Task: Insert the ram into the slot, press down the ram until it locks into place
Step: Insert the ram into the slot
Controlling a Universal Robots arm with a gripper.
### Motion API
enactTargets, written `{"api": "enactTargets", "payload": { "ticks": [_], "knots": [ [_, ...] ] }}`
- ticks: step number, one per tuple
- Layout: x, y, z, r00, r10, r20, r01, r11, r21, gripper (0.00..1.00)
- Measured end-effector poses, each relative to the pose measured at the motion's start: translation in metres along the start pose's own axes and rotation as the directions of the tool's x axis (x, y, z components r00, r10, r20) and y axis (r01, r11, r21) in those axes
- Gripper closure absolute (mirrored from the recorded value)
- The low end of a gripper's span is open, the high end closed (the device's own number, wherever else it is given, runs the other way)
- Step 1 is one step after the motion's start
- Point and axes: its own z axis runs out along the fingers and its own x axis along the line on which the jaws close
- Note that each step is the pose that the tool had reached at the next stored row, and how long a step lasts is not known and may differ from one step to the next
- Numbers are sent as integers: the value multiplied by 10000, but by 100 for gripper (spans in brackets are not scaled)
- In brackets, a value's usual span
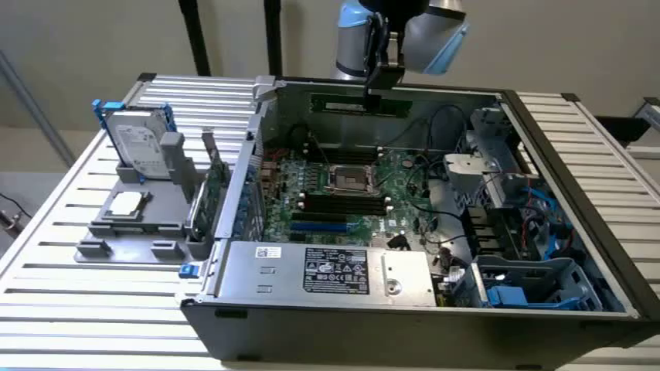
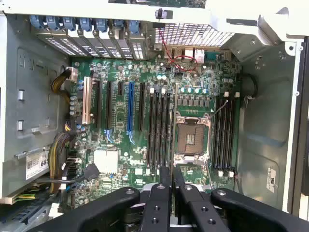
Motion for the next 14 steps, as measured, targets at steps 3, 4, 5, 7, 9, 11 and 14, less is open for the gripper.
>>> {"api": "enactTargets", "payload": {
  "ticks": [3,4,5,7,9,11,14],
  "knots": [
    [0,0,0,10000,0,0,0,10000,0,87],
    [0,0,0,10000,0,1,0,10000,0,87],
    [0,0,0,10000,0,0,0,10000,0,87],
    [0,0,0,10000,0,0,0,10000,0,87],
    [0,0,0,10000,0,0,0,10000,0,87],
    [0,0,0,10000,0,0,0,10000,0,87],
    [0,1,10,10000,-1,-2,1,10000,-1,87]
  ]
}}
